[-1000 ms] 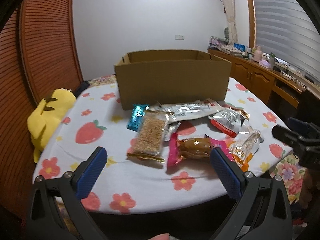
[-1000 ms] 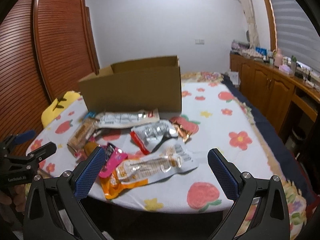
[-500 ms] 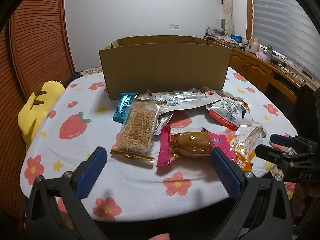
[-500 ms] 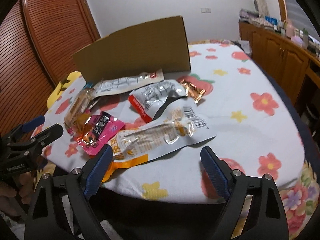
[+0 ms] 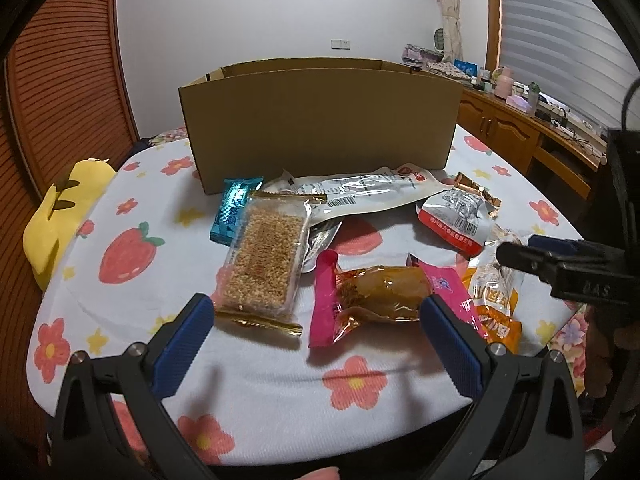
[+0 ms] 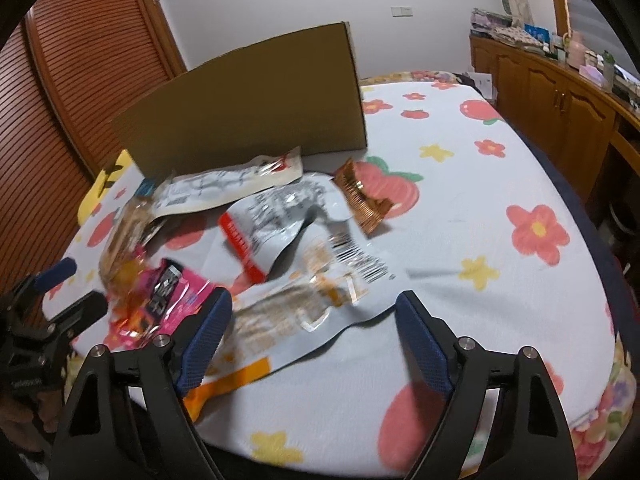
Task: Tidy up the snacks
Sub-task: 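Move left tool to the pink-wrapped snack while right tool approaches the white-orange pouch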
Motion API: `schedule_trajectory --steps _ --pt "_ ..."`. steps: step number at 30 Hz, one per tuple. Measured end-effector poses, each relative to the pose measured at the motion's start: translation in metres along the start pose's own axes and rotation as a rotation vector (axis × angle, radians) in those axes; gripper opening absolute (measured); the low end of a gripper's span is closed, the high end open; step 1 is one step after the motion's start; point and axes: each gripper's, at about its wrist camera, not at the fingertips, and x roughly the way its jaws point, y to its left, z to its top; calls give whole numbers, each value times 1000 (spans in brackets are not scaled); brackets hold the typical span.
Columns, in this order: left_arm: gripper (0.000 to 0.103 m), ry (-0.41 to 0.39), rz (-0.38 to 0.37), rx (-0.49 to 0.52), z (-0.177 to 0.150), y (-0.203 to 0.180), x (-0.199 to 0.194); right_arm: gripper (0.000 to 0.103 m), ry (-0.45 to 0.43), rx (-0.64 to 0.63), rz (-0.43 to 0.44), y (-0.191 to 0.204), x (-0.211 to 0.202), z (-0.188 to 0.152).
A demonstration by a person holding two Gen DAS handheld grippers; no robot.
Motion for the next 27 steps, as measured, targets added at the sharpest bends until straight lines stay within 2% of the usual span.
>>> schedule_trajectory --steps 7,9,10,11,13,15,17,19,22,24,26,27 --pt "103 -5 -8 12 2 -2 0 85 -5 -29 -42 6 7 2" --pt "103 -2 -15 11 2 -2 1 81 -1 -35 -49 7 8 2" --pt "103 1 -18 10 2 -2 2 74 -2 -43 -55 8 8 2" --pt "103 5 -19 9 1 -2 3 61 -6 -53 -72 9 8 3" --pt "103 10 -20 8 1 -2 5 49 -5 -49 -80 8 7 5" --pt "103 15 -20 10 0 -2 7 43 -7 -48 -74 6 6 6" --pt "103 17 -21 11 -1 -2 7 33 -13 -61 -74 7 4 8" --pt "103 16 -22 11 -1 -1 6 31 -8 -73 -82 9 4 10" --pt "103 16 -25 9 -1 0 4 33 -3 -73 -77 7 4 11" --pt "103 18 -28 4 -1 0 1 39 -8 -57 -89 5 -2 11" --pt "103 19 -32 -8 -3 2 -3 73 -8 -64 -92 8 -8 10" --pt "103 18 -36 -16 -3 2 -4 76 -5 -65 -81 10 -12 7"
